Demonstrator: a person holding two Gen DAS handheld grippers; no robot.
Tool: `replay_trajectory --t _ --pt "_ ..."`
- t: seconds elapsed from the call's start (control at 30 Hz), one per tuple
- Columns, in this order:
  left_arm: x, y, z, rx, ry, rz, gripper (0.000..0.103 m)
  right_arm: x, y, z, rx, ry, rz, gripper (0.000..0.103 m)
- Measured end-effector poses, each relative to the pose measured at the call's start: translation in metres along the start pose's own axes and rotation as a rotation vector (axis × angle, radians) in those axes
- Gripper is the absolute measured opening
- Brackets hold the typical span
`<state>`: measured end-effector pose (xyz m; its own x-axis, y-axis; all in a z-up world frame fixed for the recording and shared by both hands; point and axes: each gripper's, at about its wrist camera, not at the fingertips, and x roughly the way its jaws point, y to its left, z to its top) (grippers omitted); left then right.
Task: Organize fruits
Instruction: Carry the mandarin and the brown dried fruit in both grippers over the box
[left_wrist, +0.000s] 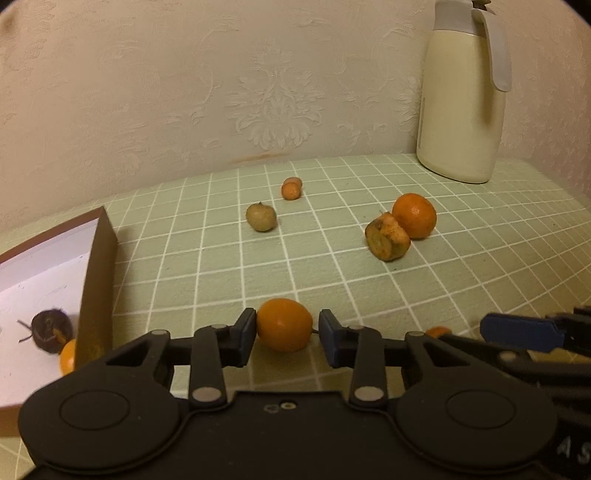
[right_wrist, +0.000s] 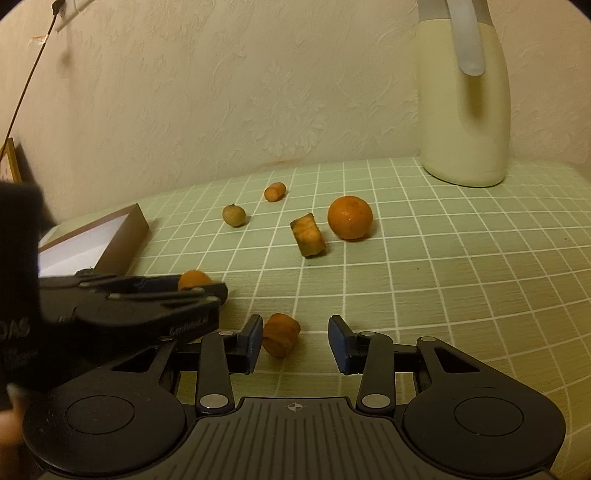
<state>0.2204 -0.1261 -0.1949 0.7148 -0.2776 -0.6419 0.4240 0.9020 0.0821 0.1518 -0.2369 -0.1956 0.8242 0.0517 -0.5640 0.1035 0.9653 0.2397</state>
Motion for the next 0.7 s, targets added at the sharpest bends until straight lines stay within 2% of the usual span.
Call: replay_trajectory --t 0.27,0.4,0.53,0.7 --pt "-0.014 0.006 -0.016 -0.024 0.003 0.016 0.027 0.010 0.006 0.001 0.003 0.012 -0.002 0.041" --pt "-0.019 0.008 -0.021 -0.034 -0.001 0.020 0.027 0.015 0.010 0.000 -0.002 0.026 -0.010 0.031" --pt "-0.021 0.011 -0.024 -0.052 0.002 0.016 0.028 0.020 0.015 -0.001 -0.015 0.036 -0.027 0.030" --pt "-0.021 0.015 -0.025 -0.078 0.004 0.023 0.037 0.023 0.018 -0.001 -0.030 0.033 -0.048 0.029"
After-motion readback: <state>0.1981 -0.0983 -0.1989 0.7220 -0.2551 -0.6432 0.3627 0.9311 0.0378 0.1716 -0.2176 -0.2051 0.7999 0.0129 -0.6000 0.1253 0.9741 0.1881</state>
